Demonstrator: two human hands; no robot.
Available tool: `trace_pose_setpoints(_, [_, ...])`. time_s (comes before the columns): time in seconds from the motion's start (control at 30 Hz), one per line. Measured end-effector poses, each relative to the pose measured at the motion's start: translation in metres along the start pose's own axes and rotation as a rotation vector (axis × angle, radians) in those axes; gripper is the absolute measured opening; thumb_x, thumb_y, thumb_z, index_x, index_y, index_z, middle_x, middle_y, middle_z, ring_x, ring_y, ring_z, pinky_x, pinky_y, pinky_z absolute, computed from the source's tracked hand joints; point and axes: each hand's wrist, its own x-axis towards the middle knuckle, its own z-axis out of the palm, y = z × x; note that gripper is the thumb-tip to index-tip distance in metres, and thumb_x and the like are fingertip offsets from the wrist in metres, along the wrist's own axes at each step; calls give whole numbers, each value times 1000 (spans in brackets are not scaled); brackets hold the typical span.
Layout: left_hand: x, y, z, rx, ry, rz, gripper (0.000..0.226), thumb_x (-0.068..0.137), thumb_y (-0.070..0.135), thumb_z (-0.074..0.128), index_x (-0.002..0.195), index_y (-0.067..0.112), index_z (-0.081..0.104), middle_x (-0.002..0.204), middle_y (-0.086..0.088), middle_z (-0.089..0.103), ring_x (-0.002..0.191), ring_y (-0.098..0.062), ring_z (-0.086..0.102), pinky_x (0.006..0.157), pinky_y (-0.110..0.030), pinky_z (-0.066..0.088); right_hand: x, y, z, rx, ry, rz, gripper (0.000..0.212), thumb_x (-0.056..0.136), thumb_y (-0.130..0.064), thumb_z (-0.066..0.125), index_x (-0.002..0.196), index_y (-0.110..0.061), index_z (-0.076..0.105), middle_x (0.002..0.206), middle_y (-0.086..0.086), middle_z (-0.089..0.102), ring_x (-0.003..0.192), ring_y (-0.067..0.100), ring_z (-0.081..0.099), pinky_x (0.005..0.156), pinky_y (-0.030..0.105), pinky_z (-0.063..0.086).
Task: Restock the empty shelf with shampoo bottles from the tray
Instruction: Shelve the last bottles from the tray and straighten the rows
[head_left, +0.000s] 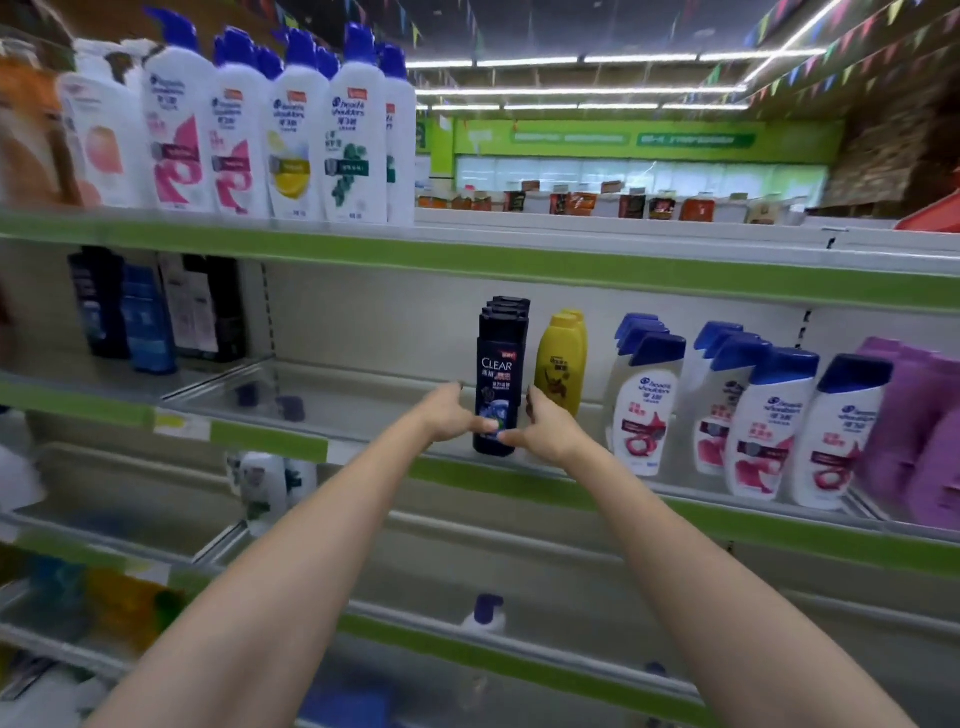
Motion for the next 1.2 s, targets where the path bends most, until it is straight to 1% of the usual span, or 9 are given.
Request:
trace_pose_setpoints(0.1, [21, -7, -2, -1, -86, 22, 95, 71, 25, 80, 147, 6, 26, 152, -12, 33, 140, -27, 33, 115, -45, 29, 17, 0, 4, 61, -16, 40, 80, 77, -4, 72, 143, -13, 27, 141, 9, 47, 129, 25, 45, 101, 30, 37])
trace_pose_setpoints(0.23, [36, -12, -5, -50, -175, 62, 89, 73, 20, 78, 146, 9, 28, 149, -12, 38, 138, -27, 35, 114, -46, 30, 35, 3, 9, 88, -41, 61, 88, 72, 0, 74, 144, -14, 24, 135, 9, 51, 123, 25, 49, 101, 32, 40])
trace_pose_setpoints(0.37, [39, -12, -8, -126, -269, 78, 91, 76, 16, 76, 149, 11, 22, 150, -9, 36, 135, -24, 40, 112, -39, 35, 48, 10, 10, 102, -83, 91, 82, 72, 5, 71, 140, -10, 30, 130, 11, 54, 121, 26, 51, 101, 33, 42])
trace_pose_setpoints(0.47, [46, -11, -8, -226, -357, 90, 82, 82, -1, 66, 149, 9, 20, 148, -13, 37, 130, -27, 45, 110, -41, 39, 58, 13, 10, 128, -113, 120, 77, 73, 5, 69, 139, -10, 33, 130, 11, 54, 122, 27, 51, 107, 40, 39])
trace_pose_setpoints(0.57, [49, -9, -8, -292, -416, 95, 72, 85, -12, 55, 147, 6, 23, 144, -17, 41, 128, -33, 48, 104, -38, 42, 64, 15, 12, 129, -101, 142, 76, 75, 2, 70, 140, -10, 32, 132, 9, 52, 123, 26, 49, 107, 39, 38])
trace_pose_setpoints(0.73, [59, -14, -10, -304, -453, 93, 69, 87, -11, 52, 147, 4, 22, 144, -18, 41, 128, -35, 47, 108, -43, 40, 74, 18, 19, 163, -81, 139, 81, 77, 3, 68, 143, -12, 24, 134, 9, 49, 124, 25, 47, 105, 34, 39])
trace_pose_setpoints(0.87, [62, -16, -11, -320, -454, 110, 69, 88, -9, 53, 148, 6, 21, 149, -13, 36, 129, -33, 46, 108, -42, 40, 77, 20, 20, 182, -71, 136, 82, 77, 4, 68, 143, -13, 24, 135, 9, 48, 124, 25, 47, 104, 35, 38])
trace_pose_setpoints(1.0, [64, -17, -11, -307, -450, 133, 65, 89, -7, 53, 146, 5, 24, 150, -12, 35, 129, -32, 46, 107, -41, 41, 77, 21, 20, 177, -79, 137, 77, 79, 2, 67, 143, -12, 26, 136, 7, 47, 119, 21, 48, 99, 30, 38])
trace_pose_setpoints(1.2, [61, -16, -10, -319, -445, 131, 62, 91, -4, 52, 146, 5, 26, 151, -9, 33, 130, -31, 45, 106, -39, 41, 78, 18, 19, 151, -88, 158, 75, 78, 3, 67, 142, -11, 30, 138, 5, 43, 125, 26, 46, 106, 35, 37])
